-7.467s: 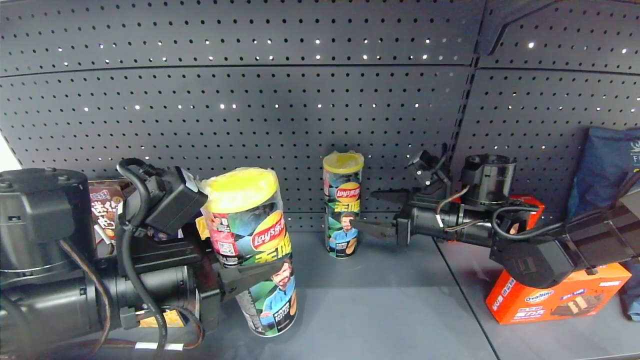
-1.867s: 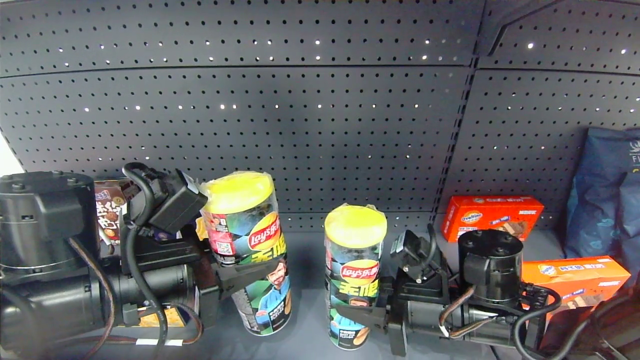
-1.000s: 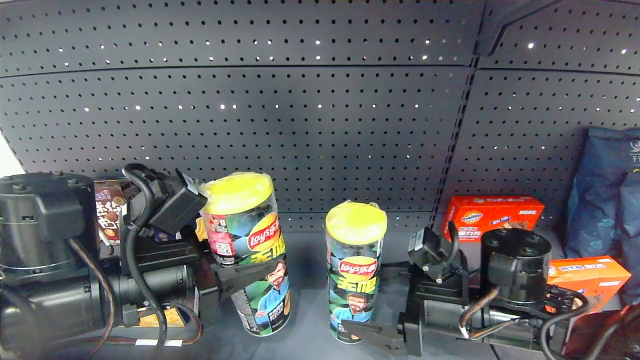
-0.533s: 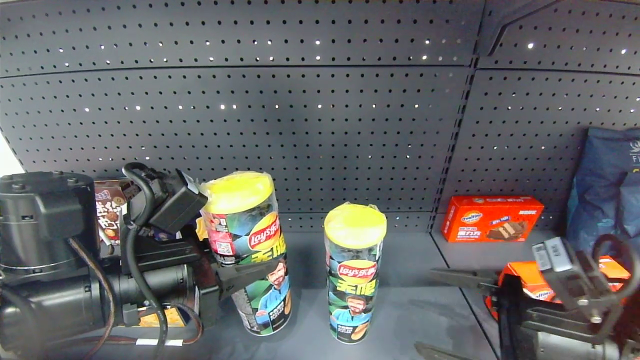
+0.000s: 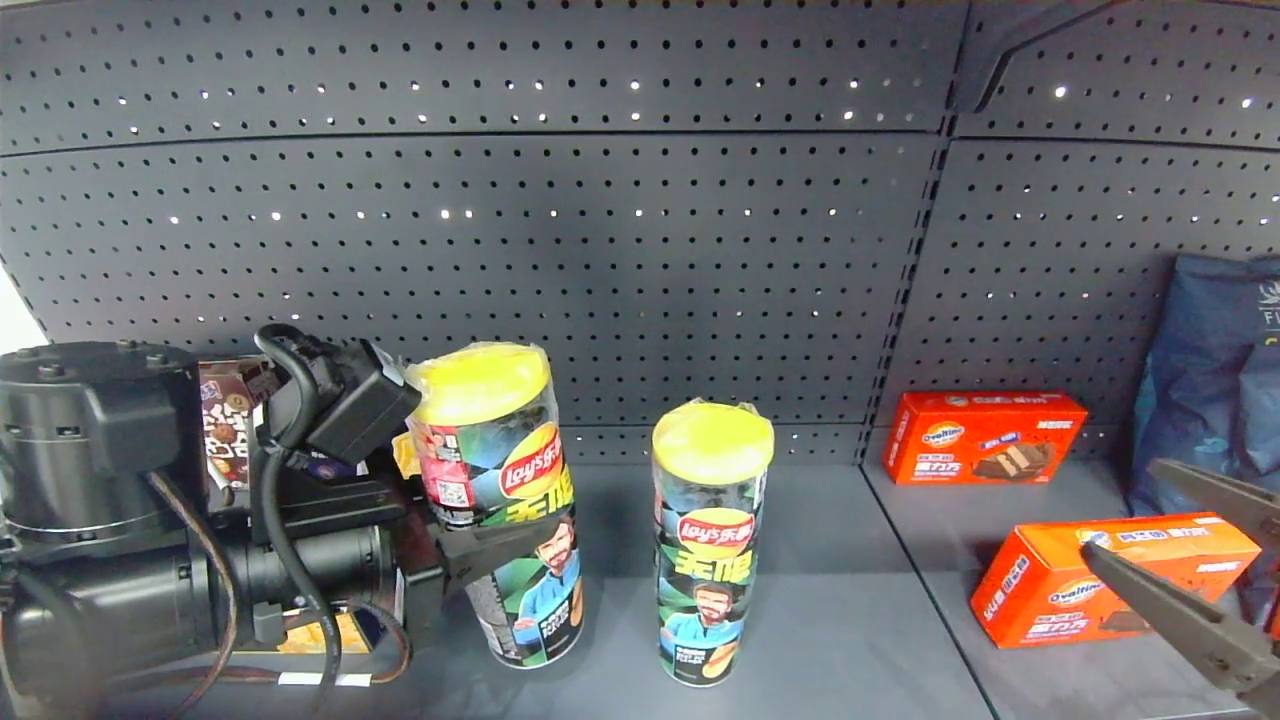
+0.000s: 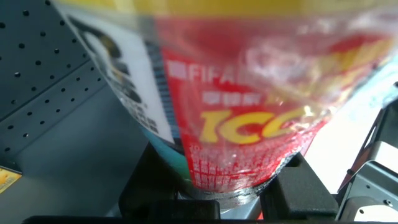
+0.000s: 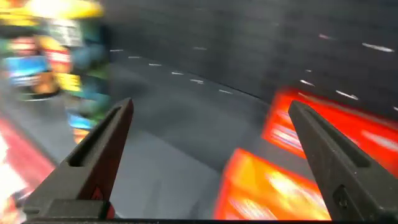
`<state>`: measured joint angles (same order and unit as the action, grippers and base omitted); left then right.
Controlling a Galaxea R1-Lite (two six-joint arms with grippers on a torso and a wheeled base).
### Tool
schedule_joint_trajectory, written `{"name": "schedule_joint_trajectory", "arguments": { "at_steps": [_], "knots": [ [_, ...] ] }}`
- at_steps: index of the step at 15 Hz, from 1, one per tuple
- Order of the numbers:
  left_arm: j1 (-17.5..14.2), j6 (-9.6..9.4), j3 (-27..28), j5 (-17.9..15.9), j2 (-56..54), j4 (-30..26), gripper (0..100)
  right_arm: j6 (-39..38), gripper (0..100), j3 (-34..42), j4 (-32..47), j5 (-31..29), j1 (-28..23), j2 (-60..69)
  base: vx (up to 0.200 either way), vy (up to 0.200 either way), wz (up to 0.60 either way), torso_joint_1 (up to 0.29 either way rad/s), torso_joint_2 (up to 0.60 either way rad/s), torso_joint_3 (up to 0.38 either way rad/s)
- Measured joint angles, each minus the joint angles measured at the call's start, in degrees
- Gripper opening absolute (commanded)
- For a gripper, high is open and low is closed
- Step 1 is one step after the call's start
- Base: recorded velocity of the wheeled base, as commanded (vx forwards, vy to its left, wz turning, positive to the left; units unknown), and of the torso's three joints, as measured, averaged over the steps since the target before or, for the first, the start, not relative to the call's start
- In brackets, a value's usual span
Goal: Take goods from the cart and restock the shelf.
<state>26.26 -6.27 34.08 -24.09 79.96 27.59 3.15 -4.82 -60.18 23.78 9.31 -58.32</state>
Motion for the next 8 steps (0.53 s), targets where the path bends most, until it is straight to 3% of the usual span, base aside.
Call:
{"name": "schedule_joint_trajectory", "arguments": {
  "at_steps": [3,8],
  "knots": [
    [-0.5,-0.07,-1.2,0.0,-0.1,0.0,0,-2.5,100,3.6,7.0,-0.4,-8.2,9.0,0.000,0.000,0.00,0.000,0.00,0.000],
    [-0.9,-0.16,-1.5,-0.2,-0.7,0.0,0,-3.5,100,4.6,34.9,-4.7,-14.6,31.9,0.000,0.000,0.00,0.000,0.00,0.000]
  ]
}}
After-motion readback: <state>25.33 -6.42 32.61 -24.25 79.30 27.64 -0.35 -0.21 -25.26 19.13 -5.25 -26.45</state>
